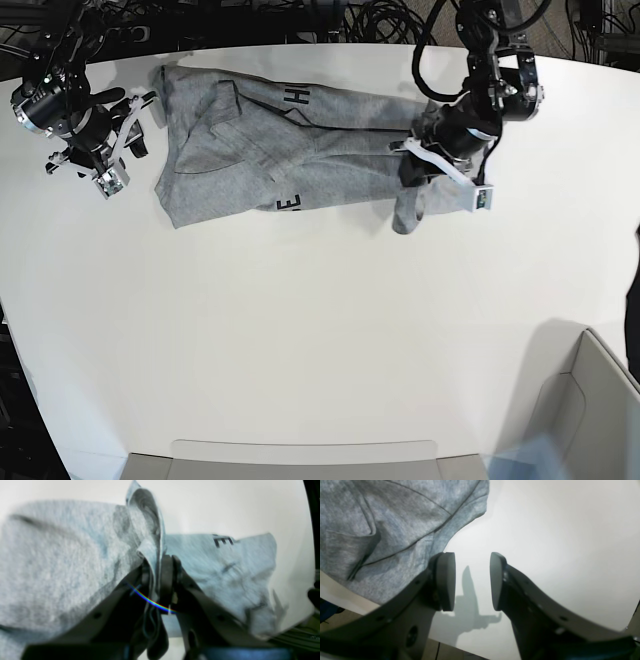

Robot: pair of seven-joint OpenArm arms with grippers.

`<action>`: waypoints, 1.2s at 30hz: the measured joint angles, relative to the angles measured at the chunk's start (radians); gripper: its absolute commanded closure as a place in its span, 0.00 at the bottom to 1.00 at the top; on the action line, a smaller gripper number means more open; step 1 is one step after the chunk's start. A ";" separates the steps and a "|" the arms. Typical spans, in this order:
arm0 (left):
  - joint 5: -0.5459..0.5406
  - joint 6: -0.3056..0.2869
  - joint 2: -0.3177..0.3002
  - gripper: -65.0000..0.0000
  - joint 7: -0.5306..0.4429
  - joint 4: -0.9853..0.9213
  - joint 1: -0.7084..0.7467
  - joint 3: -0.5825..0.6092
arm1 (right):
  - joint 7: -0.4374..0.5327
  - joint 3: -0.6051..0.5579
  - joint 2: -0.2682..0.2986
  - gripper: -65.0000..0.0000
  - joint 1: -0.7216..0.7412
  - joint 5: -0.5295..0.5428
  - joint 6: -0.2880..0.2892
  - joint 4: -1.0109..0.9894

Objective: Fold the T-shirt properly
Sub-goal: 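Fold the strip end held by the left gripper toward the right gripper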

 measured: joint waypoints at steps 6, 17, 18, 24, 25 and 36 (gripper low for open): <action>0.000 0.019 0.000 1.00 -0.007 -0.011 0.003 0.062 | 0.000 0.001 0.000 0.65 -0.011 0.000 0.000 0.000; -0.006 0.019 -0.003 0.68 -0.017 -0.026 0.019 0.155 | 0.001 0.001 -0.001 0.65 -0.004 0.000 0.000 -0.029; -0.010 0.019 -0.003 0.69 -0.026 -0.022 0.026 0.164 | 0.010 0.001 0.000 0.65 -0.002 -0.002 0.000 -0.043; -0.014 0.019 0.003 0.71 -0.050 -0.020 0.033 0.180 | 0.062 0.003 0.000 0.65 0.000 0.003 0.000 -0.129; -0.013 0.018 0.003 0.71 -0.049 -0.020 0.033 0.177 | 0.062 0.004 -0.001 0.65 0.000 0.004 0.000 -0.140; -0.013 0.019 -0.001 0.71 -0.049 -0.020 0.035 0.177 | 0.091 0.198 0.028 0.65 0.090 0.322 0.000 -0.598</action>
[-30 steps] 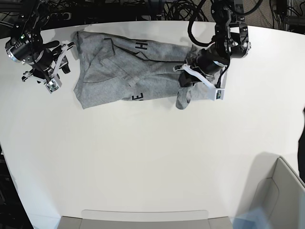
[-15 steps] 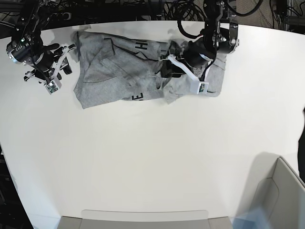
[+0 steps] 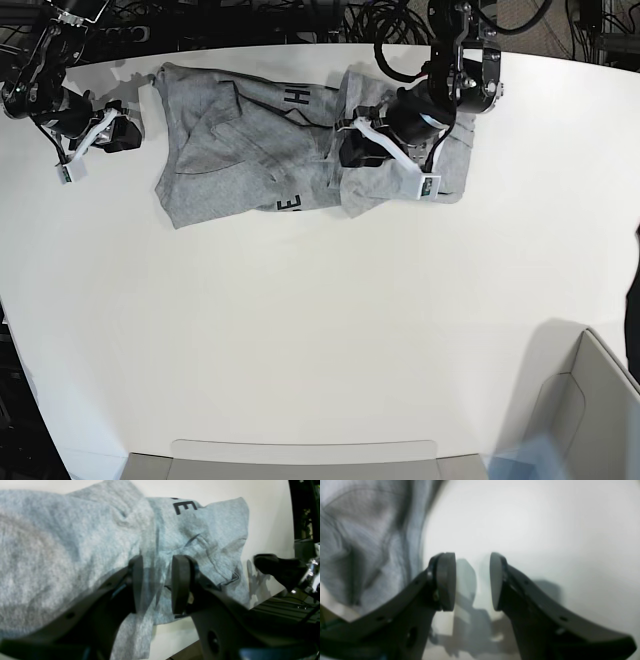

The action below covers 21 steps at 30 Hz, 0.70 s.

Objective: Fold the T-shirt properly
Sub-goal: 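Fold the strip end held by the left gripper toward the right gripper, then grasp the other strip end with the right gripper and fold it inward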

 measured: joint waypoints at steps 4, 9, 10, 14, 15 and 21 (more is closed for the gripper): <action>0.001 0.000 -0.002 0.71 0.000 0.000 0.003 0.000 | 0.012 -0.045 -0.002 0.65 0.030 0.014 0.000 -0.032; 0.000 0.000 -0.002 0.71 0.000 0.000 0.003 0.000 | 0.048 -0.071 -0.021 0.65 0.095 0.050 0.000 -0.141; 0.000 0.000 -0.002 0.71 0.000 0.000 0.003 0.000 | 0.051 -0.093 -0.020 0.65 0.098 0.049 0.000 -0.141; 0.000 0.000 -0.002 0.71 0.000 0.000 0.003 0.000 | 0.054 -0.159 -0.056 0.65 0.080 0.041 0.000 -0.087; 0.000 0.000 -0.002 0.71 0.000 0.000 0.003 0.000 | 0.055 -0.179 -0.074 0.65 0.065 0.042 0.000 -0.058; 0.000 0.000 -0.005 0.71 0.000 0.000 0.003 0.000 | 0.016 -0.232 -0.233 0.65 0.008 -0.138 -0.110 0.152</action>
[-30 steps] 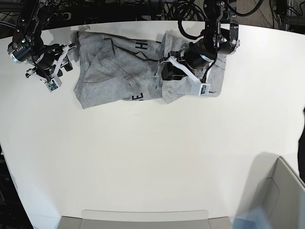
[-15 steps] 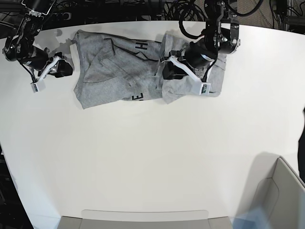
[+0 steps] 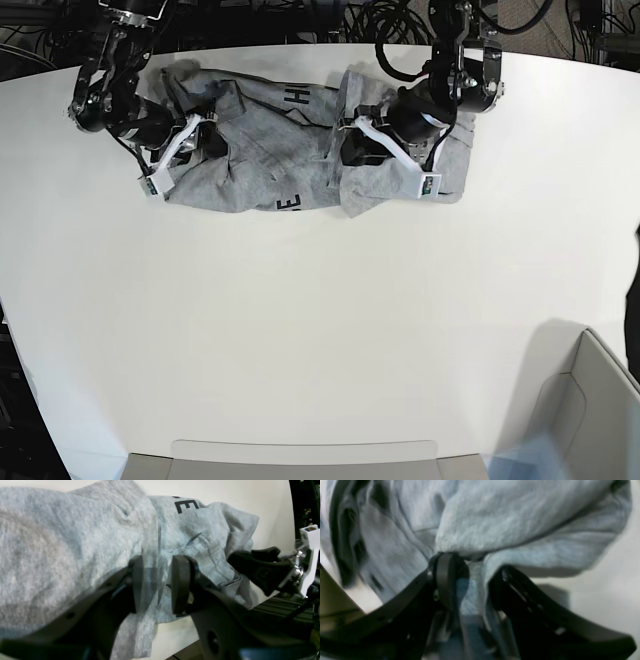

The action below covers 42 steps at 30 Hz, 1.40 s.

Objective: Fold the T-shirt properly
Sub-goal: 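Grasp the other strip end with the right gripper and fold it inward, then press and tuck the folded bundle with the right gripper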

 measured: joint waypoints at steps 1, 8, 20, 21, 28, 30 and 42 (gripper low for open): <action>-0.002 0.000 -0.011 0.71 0.000 0.000 0.000 0.000 | -0.007 0.000 -0.021 0.65 0.002 -0.010 -0.002 0.011; -0.004 0.000 -0.054 0.71 0.003 0.027 0.014 0.000 | -0.022 -0.008 -0.077 0.65 0.038 -0.059 -0.002 0.008; -0.003 -0.002 -0.061 0.74 0.008 0.039 0.066 0.000 | -0.032 -0.104 -0.048 1.00 0.114 -0.172 -0.005 -0.016; -0.003 -0.004 -0.061 0.76 0.006 0.039 0.065 0.000 | -0.030 -0.104 -0.034 1.00 0.116 -0.173 -0.005 -0.016; -0.003 -0.004 -0.061 0.78 0.004 0.045 0.064 0.000 | -0.037 0.017 0.105 1.00 0.199 -0.189 -0.005 -0.021; -0.042 -0.004 -0.061 0.78 0.004 0.045 0.066 0.000 | -0.037 0.043 0.151 1.00 0.222 -0.192 -0.005 -0.021; -0.338 -0.007 -0.197 0.78 0.001 0.046 0.122 -0.253 | -0.047 -0.110 0.202 1.00 0.225 -0.357 -0.155 0.231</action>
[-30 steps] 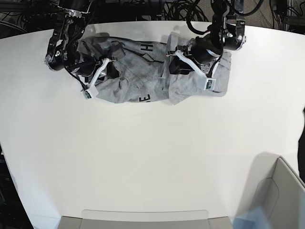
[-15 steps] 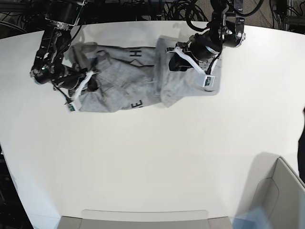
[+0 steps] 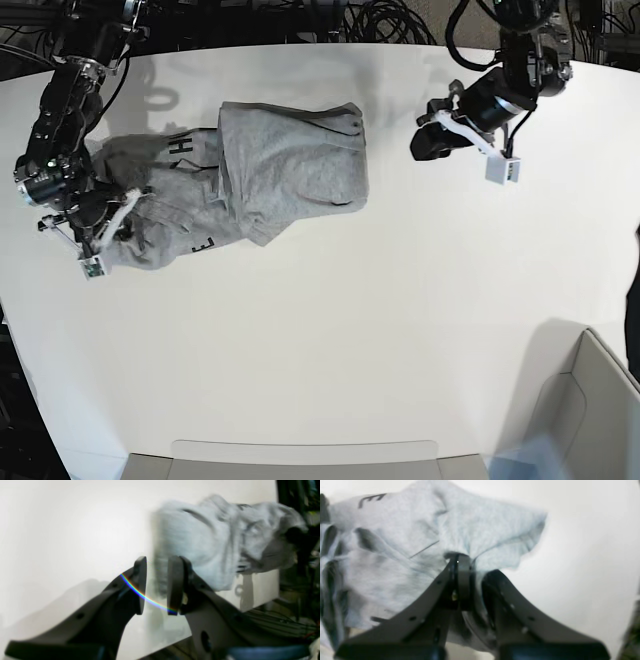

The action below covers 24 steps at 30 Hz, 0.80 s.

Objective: Fold the T-shirt properly
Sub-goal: 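Press and tuck the folded bundle with the right gripper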

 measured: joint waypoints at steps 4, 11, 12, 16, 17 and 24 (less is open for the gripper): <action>0.008 0.000 -0.039 0.78 0.008 -0.002 0.008 -0.042 | -0.002 -0.174 -0.124 1.00 -0.027 -0.153 0.005 0.109; 0.006 0.000 -0.043 0.78 0.003 -0.004 0.004 -0.042 | 0.011 -0.522 -0.304 1.00 -0.043 -0.523 -0.014 0.112; 0.005 0.000 -0.044 0.78 0.003 -0.009 0.004 -0.042 | 0.036 -0.561 -0.327 1.00 -0.055 -0.566 -0.007 0.111; 0.011 0.000 -0.043 0.78 0.003 -0.018 0.003 -0.043 | 0.069 -0.691 -0.377 1.00 -0.101 -0.668 -0.011 0.109; 0.011 0.000 -0.044 0.78 0.003 -0.018 0.003 -0.043 | 0.070 -0.715 -0.377 1.00 -0.106 -0.672 -0.011 0.106; 0.009 0.000 -0.049 0.78 0.004 -0.020 0.003 -0.045 | 0.070 -0.789 -0.373 1.00 -0.082 -0.676 -0.109 -0.003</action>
